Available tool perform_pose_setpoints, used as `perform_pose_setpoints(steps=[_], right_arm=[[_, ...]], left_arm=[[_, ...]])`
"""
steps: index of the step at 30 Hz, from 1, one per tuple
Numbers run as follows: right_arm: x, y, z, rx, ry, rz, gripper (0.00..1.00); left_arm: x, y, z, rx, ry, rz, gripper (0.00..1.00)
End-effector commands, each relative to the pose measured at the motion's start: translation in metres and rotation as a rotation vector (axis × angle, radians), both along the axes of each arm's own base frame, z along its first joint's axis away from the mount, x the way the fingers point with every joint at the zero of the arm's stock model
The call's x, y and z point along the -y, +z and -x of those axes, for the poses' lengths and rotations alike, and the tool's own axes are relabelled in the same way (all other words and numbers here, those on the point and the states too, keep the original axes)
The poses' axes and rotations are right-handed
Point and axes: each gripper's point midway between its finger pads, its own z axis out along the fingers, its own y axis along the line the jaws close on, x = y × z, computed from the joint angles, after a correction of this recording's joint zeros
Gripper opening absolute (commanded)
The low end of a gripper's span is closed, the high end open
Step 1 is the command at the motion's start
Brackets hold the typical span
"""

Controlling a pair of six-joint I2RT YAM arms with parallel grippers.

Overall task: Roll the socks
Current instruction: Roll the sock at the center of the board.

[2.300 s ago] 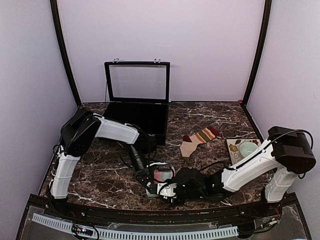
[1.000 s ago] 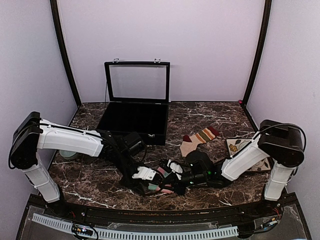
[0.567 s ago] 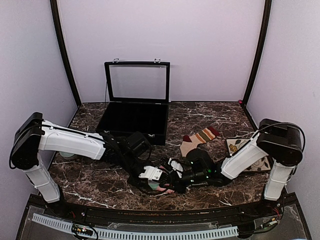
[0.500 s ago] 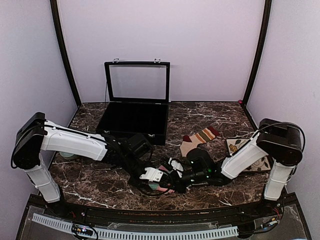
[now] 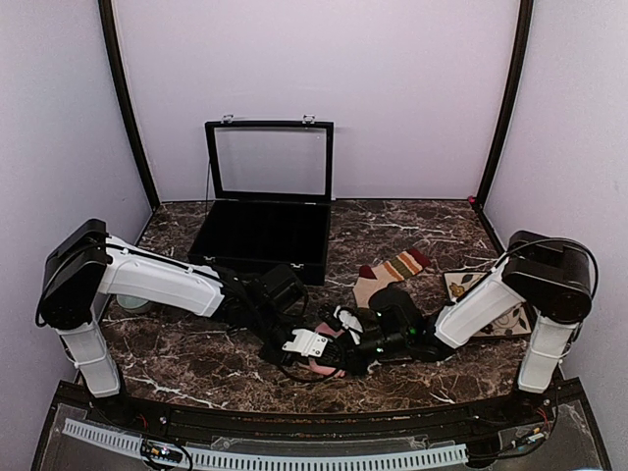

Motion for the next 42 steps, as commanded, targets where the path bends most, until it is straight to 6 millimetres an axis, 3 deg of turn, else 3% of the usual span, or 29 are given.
perform_pose_setpoints(steps=[1, 5, 7, 11, 13, 15, 19, 23, 26, 31, 32, 33, 37, 38, 40, 42], right_arm=[[0.051, -0.066, 0.016, -0.112, -0.055, 0.267, 0.02], [0.05, -0.044, 0.015, -0.069, -0.063, 0.201, 0.02], [0.058, -0.039, -0.002, 0.007, -0.146, 0.224, 0.17], [0.069, -0.016, -0.018, 0.118, -0.223, 0.204, 0.29], [0.078, -0.004, -0.027, 0.179, -0.28, 0.19, 0.95], [0.089, 0.003, -0.031, 0.223, -0.315, 0.195, 0.99], [0.104, 0.025, -0.043, 0.315, -0.402, 0.172, 0.99], [0.123, 0.05, -0.068, 0.324, -0.611, 0.102, 0.99], [0.135, 0.055, -0.086, 0.289, -0.752, 0.104, 0.99], [0.114, 0.066, -0.083, 0.258, -0.667, 0.037, 0.99], [0.108, 0.062, -0.08, 0.261, -0.619, 0.054, 0.96], [0.101, 0.056, -0.076, 0.26, -0.561, 0.081, 0.86], [0.065, 0.047, -0.066, 0.193, -0.399, 0.093, 0.33], [0.057, 0.043, -0.064, 0.17, -0.37, 0.092, 0.25], [0.045, 0.031, -0.062, 0.128, -0.328, 0.103, 0.13], [0.036, 0.017, -0.062, 0.097, -0.3, 0.129, 0.09]], left_arm=[[-0.014, -0.036, 0.008, -0.047, 0.014, -0.12, 0.0], [-0.019, -0.037, 0.016, -0.094, 0.018, -0.14, 0.0], [-0.024, -0.042, 0.02, -0.119, 0.021, -0.174, 0.0], [-0.036, -0.053, 0.024, -0.16, 0.058, -0.249, 0.0], [-0.041, -0.054, 0.025, -0.173, 0.095, -0.27, 0.0], [-0.048, -0.056, 0.027, -0.181, 0.125, -0.294, 0.0], [-0.068, -0.064, 0.027, -0.157, 0.165, -0.353, 0.0], [-0.085, -0.065, 0.035, -0.175, 0.154, -0.42, 0.0], [-0.089, -0.059, 0.039, -0.187, 0.146, -0.422, 0.0], [-0.094, -0.06, 0.04, -0.183, 0.147, -0.443, 0.0], [-0.096, -0.061, 0.04, -0.179, 0.149, -0.448, 0.0], [-0.098, -0.063, 0.04, -0.177, 0.152, -0.456, 0.0], [-0.108, -0.067, 0.043, -0.175, 0.16, -0.482, 0.0], [-0.11, -0.068, 0.043, -0.172, 0.163, -0.487, 0.0], [-0.114, -0.067, 0.043, -0.163, 0.169, -0.495, 0.0], [-0.12, -0.066, 0.045, -0.163, 0.17, -0.506, 0.0]])
